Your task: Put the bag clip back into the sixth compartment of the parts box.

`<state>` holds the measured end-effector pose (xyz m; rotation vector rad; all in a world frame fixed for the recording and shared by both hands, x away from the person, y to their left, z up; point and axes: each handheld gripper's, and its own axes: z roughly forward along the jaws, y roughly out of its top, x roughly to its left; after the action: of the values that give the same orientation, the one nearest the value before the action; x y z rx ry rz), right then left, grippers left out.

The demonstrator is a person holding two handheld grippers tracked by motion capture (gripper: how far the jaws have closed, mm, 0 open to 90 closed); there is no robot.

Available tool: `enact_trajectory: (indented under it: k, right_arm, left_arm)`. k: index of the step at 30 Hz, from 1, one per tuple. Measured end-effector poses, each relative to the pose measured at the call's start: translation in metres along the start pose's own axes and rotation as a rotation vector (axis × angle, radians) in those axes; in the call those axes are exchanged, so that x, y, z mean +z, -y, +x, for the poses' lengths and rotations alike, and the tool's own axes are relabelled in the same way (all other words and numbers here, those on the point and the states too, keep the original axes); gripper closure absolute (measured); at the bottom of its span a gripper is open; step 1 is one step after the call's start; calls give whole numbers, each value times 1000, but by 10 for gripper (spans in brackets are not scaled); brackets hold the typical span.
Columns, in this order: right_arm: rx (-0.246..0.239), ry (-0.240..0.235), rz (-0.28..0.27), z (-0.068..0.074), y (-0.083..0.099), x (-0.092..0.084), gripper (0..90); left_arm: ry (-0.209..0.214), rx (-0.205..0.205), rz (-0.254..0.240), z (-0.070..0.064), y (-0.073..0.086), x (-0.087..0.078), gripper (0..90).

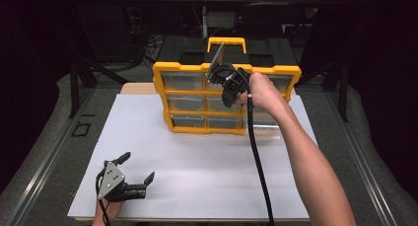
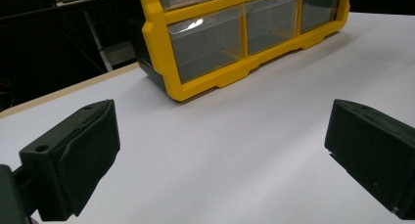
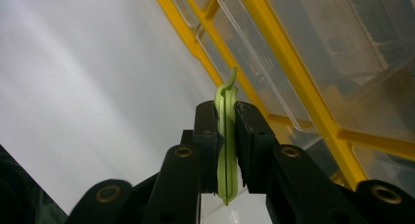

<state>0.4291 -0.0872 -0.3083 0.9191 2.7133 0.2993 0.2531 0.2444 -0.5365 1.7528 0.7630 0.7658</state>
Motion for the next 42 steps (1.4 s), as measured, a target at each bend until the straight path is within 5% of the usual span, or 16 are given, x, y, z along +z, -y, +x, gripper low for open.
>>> enact_trajectory:
  k: [23,42]
  right_arm:
    - [76,37,2,-27,38,-22,800]
    - [129,43,15,-43,72,-23,800]
  left_arm:
    - [0,1,3,0,0,1,0]
    - [0,0,1,0,0,0,0]
